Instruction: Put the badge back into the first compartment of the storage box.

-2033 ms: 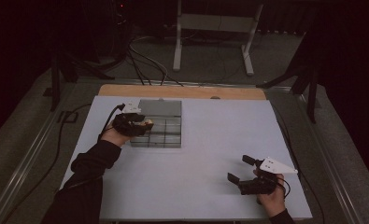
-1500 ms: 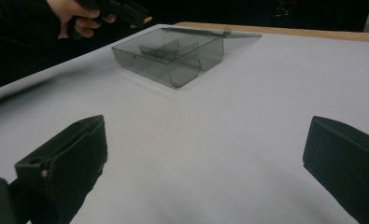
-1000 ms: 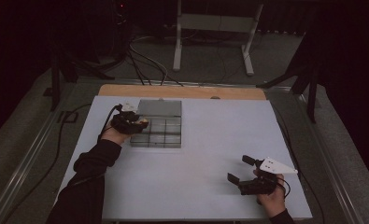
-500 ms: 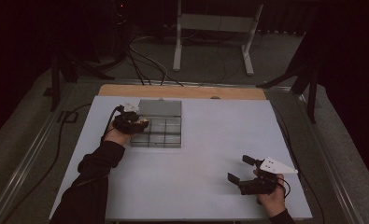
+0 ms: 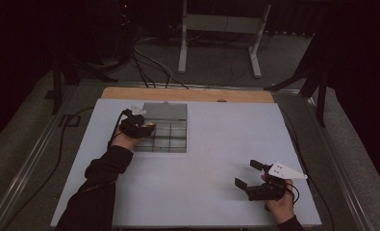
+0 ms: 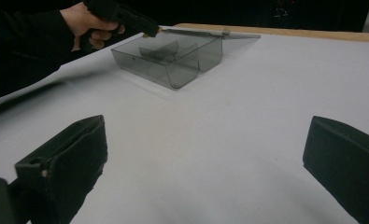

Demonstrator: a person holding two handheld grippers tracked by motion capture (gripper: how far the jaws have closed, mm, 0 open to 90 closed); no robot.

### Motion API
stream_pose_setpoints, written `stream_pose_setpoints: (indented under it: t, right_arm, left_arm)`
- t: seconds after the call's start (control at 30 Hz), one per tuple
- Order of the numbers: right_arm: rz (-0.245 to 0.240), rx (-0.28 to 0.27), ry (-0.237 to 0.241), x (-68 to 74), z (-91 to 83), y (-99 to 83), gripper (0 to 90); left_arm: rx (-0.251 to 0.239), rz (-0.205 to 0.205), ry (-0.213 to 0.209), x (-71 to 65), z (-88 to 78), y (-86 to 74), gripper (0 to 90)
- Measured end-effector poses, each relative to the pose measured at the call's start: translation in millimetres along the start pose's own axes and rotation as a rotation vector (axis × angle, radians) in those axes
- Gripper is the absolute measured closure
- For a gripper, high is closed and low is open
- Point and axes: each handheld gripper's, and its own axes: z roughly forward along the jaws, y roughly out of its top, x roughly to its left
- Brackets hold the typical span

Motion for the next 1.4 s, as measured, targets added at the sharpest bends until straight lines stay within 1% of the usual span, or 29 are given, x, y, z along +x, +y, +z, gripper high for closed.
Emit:
stream_pose_setpoints:
  t: [0.17,0.27,0.3,0.43,0.47,0.53,0.6,0.67,0.73,0.8,0.83,0.9,0.93,0.97,1.0,1.03,1.07,1.1,1.13,1.17,1.23,1.3,1.33,1.4]
  right_arm:
    - [0.003,0.002,-0.001,-0.2,0.0,-0.2,0.0]
    - [0.005,0.000,-0.001,-0.5,-0.3,-0.2,0.0]
    - [0.005,0.000,-0.001,-0.5,-0.3,-0.2,0.0]
    - [0.002,-0.002,0.001,-0.3,-0.3,-0.1,0.0]
    - [0.005,0.001,0.001,-0.5,-0.2,-0.2,0.0]
    - [0.007,0.001,0.002,-0.7,-0.3,-0.2,0.0]
    - [0.006,-0.001,0.001,-0.6,-0.3,-0.1,0.0]
    - [0.005,0.002,0.001,-0.8,-0.2,-0.4,0.0]
    - [0.009,0.001,0.002,-1.0,0.0,-0.5,0.0]
    - [0.008,0.000,0.003,-0.9,0.0,-0.3,0.0]
    - [0.007,0.003,0.002,-1.1,0.4,-0.6,0.0]
    - [0.009,0.001,0.004,-1.0,0.2,-0.5,0.0]
    - [0.008,-0.001,0.004,-1.0,0.0,-0.4,0.0]
    - [0.009,0.000,0.004,-1.1,0.0,-0.5,0.0]
    - [0.009,0.000,0.004,-1.1,0.0,-0.5,0.0]
    - [0.009,0.001,0.002,-1.4,0.1,-0.6,0.0]
    - [0.010,0.001,0.003,-1.4,0.0,-0.6,0.0]
    - [0.010,0.001,0.003,-1.4,0.0,-0.6,0.0]
    - [0.009,-0.001,0.004,-1.0,-0.1,-0.4,0.0]
    - [0.008,-0.001,0.004,-0.9,-0.1,-0.4,0.0]
    - [0.009,0.002,0.002,-1.2,0.3,-0.6,0.0]
    - [0.008,0.000,0.003,-1.0,0.0,-0.4,0.0]
    - [0.008,0.000,0.003,-1.1,0.1,-0.4,0.0]
    - [0.009,0.003,0.001,-1.4,0.3,-0.6,0.0]
  left_arm:
    - [0.018,-0.010,0.006,0.2,2.6,-0.1,48.2]
    - [0.034,-0.004,0.027,-0.3,4.9,-0.5,48.1]
    - [0.037,0.000,0.027,-0.4,5.2,-0.6,48.1]
    - [0.035,0.005,0.029,-1.5,7.1,-0.7,48.1]
    - [0.036,0.006,0.037,-1.3,7.4,-0.6,48.1]
    - [0.037,0.001,0.034,-0.3,8.7,-0.7,48.1]
    - [0.038,0.010,0.046,-0.4,9.7,-0.5,48.1]
    - [0.025,-0.004,0.034,0.4,10.2,-0.6,48.0]
    - [0.020,0.006,0.048,0.3,10.1,-0.3,48.0]
    - [0.015,0.006,0.038,1.5,10.5,0.0,47.9]
    - [0.019,0.008,0.041,1.7,10.9,0.1,47.2]
    - [0.002,0.009,0.030,2.4,11.1,-0.8,42.7]
    - [0.011,0.009,0.029,2.8,11.7,-0.9,39.0]
    - [0.018,0.007,0.018,2.5,12.4,-0.9,35.9]
    - [0.018,0.007,0.018,2.5,12.4,-0.9,32.4]
    - [0.011,0.007,0.024,1.7,11.7,-0.7,32.4]
    - [0.009,0.003,0.021,1.1,10.5,-0.2,26.7]
    - [0.008,0.002,0.020,0.4,9.4,0.3,26.7]
    - [0.008,0.003,0.016,0.2,8.2,1.0,24.0]
    - [0.002,-0.007,0.013,0.3,6.7,1.6,20.6]
    - [-0.004,-0.013,0.020,0.7,2.6,2.3,16.3]
    - [-0.007,-0.017,0.022,1.1,-1.1,3.0,14.9]
    - [-0.009,-0.020,0.026,1.5,-2.9,3.4,12.7]
    - [-0.010,-0.027,0.015,2.5,-5.8,3.7,10.8]
